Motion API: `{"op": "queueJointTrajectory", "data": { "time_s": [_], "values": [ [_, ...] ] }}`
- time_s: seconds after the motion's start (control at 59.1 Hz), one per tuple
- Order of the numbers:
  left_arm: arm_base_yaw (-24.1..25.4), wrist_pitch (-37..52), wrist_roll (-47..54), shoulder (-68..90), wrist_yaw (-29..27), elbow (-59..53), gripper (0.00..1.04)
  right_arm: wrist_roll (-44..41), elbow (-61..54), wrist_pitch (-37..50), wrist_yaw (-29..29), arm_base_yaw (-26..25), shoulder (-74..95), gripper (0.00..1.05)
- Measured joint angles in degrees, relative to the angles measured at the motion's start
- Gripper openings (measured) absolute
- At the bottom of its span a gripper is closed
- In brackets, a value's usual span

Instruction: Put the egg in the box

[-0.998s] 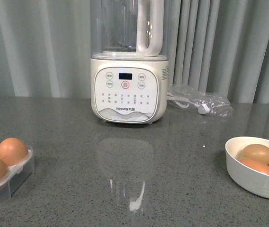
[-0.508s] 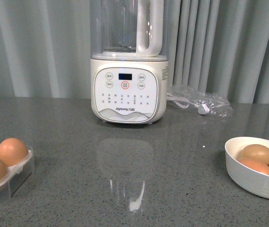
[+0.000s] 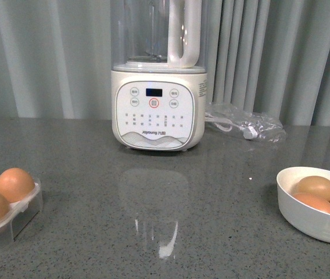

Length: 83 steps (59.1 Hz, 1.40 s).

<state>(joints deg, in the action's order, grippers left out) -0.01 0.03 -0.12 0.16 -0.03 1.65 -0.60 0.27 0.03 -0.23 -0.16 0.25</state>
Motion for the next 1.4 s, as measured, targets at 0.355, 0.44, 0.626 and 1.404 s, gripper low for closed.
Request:
{"op": "queueJointTrajectory", "data": {
  "time_s": [0.355, 0.44, 0.626, 1.404],
  "values": [
    [0.0, 0.0, 0.0, 0.0, 0.0, 0.0, 0.98, 0.0, 0.0, 0.0, 0.0, 0.0, 0.0, 0.97],
    [0.0, 0.0, 0.0, 0.0, 0.0, 0.0, 0.98, 0.0, 0.0, 0.0, 0.0, 0.0, 0.0, 0.98],
    [0.0, 0.0, 0.0, 0.0, 0.0, 0.0, 0.98, 0.0, 0.0, 0.0, 0.0, 0.0, 0.0, 0.98],
    [24.2, 16.5, -0.5, 43.6, 10.0, 17.9, 0.98, 0.0, 0.0, 0.0, 0.0, 0.0, 0.0, 0.98]
  ]
}}
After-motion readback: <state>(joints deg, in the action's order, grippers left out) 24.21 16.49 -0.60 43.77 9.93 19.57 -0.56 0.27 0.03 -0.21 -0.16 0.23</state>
